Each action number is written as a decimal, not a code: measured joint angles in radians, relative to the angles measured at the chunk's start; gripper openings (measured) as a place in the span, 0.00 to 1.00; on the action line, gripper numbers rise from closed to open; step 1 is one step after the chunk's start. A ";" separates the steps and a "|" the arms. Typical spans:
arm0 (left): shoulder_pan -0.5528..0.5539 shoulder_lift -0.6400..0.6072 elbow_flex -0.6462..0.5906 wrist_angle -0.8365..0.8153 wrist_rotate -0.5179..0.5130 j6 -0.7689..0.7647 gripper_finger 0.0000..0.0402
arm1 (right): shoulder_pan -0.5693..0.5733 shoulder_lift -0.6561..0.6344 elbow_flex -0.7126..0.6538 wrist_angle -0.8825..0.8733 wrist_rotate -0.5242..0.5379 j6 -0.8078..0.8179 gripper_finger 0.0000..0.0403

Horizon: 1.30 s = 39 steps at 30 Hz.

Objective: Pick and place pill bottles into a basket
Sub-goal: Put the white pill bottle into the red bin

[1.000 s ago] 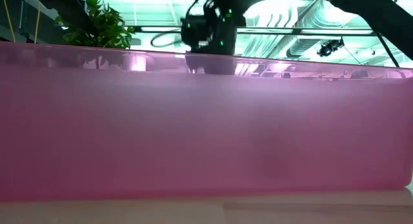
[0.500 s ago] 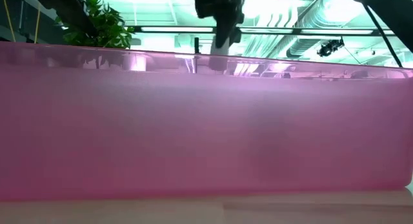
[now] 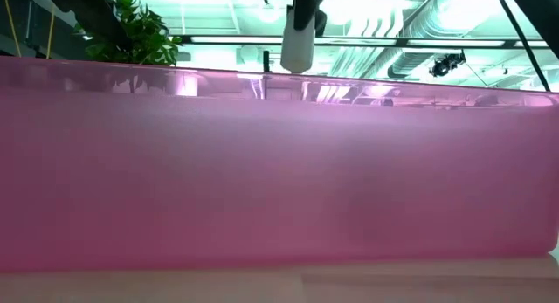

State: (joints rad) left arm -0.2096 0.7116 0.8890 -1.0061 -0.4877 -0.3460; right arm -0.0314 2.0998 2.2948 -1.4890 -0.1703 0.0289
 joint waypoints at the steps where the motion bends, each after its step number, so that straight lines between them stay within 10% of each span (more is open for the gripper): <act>1: 0.000 0.000 0.000 0.000 0.000 0.000 0.74 | 0.019 0.000 0.000 0.003 0.000 0.007 0.41; 15: 0.000 0.000 0.000 -0.018 0.000 -0.022 0.74 | 0.245 0.012 -0.021 0.125 0.060 0.128 0.41; 39: 0.000 0.000 0.000 -0.047 0.035 -0.104 0.74 | 0.373 0.015 -0.558 0.573 0.033 0.320 0.42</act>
State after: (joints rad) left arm -0.2096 0.7113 0.8890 -1.0531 -0.4530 -0.4503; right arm 0.3412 2.1147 1.7369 -0.9157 -0.1376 0.3488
